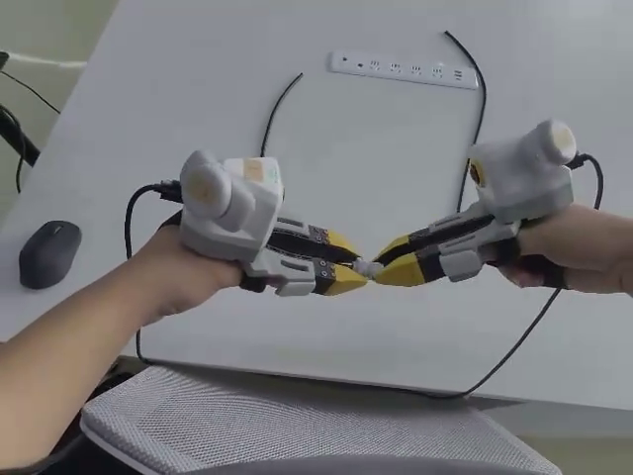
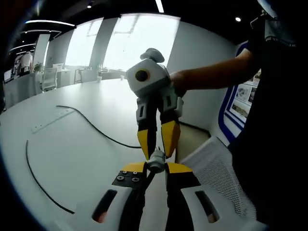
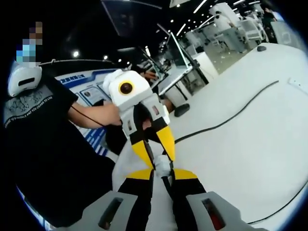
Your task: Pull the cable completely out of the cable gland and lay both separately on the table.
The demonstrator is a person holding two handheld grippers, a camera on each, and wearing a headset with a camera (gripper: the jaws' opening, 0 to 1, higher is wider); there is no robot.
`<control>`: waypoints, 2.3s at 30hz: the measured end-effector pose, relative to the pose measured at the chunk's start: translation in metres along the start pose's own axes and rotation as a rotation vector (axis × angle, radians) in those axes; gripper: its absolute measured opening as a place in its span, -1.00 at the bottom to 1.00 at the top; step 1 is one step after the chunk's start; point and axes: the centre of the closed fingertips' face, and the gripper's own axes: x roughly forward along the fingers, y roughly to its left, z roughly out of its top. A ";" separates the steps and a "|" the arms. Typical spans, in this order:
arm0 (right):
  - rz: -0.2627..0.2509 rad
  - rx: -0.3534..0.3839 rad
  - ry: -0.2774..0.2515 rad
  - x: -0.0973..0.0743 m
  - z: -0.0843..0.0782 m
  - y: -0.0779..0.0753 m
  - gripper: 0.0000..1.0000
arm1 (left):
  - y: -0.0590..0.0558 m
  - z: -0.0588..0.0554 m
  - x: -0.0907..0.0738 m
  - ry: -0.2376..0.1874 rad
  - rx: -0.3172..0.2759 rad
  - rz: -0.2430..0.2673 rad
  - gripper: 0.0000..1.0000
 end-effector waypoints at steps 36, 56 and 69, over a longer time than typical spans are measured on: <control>-0.592 -0.862 0.228 -0.004 -0.007 -0.009 -0.85 | 0.001 -0.001 0.001 -0.005 -0.042 -0.015 -0.70; -0.682 -0.588 0.053 -0.026 0.004 -0.007 -0.76 | 0.003 0.005 -0.001 -0.032 0.001 0.004 -0.70; -0.866 -0.598 0.083 -0.035 -0.012 -0.020 -0.79 | 0.003 0.007 0.001 -0.032 0.034 0.012 -0.70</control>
